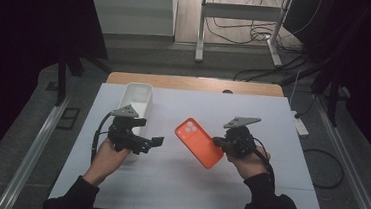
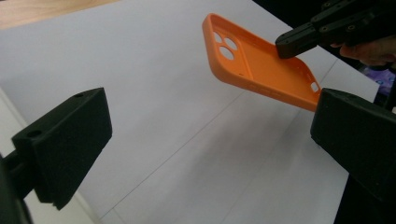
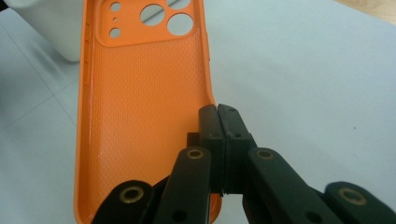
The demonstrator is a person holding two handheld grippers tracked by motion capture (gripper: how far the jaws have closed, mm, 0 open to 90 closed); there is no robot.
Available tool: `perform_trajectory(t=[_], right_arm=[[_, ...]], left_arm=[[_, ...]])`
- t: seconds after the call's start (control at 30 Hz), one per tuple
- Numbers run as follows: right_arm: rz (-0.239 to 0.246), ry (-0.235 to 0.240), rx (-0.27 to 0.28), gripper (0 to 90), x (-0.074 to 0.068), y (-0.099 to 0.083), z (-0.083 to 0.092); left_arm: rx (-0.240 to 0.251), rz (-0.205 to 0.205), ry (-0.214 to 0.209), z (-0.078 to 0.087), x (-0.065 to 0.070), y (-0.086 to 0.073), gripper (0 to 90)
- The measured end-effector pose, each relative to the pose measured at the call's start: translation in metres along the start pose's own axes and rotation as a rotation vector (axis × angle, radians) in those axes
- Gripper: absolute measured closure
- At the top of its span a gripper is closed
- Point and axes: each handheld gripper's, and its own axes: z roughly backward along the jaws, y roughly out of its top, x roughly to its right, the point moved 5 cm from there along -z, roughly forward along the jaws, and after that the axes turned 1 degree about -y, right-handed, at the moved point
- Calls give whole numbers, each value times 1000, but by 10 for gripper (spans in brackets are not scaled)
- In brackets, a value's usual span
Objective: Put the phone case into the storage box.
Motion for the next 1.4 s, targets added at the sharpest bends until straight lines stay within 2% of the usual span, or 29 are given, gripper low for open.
perform_trajectory(t=[0.33,0.67,1.03,1.17,1.23,1.4], right_arm=[[11,-1,15,893,-5,4,-2],[18,-7,34,893,-9,7,-2],[23,-6,56,893,-12,9,-1],[21,-6,62,893,-13,10,0],[22,-6,65,893,-14,10,0],[23,-3,77,893,-16,12,1]], left_arm=[[-16,7,-46,-12,1,2,0],[-31,8,-71,-24,5,6,0],[-44,88,-123,-40,6,6,0],[-29,136,-150,-44,6,6,0],[-26,149,-171,-46,6,6,0],[-29,160,-188,-51,9,5,0]])
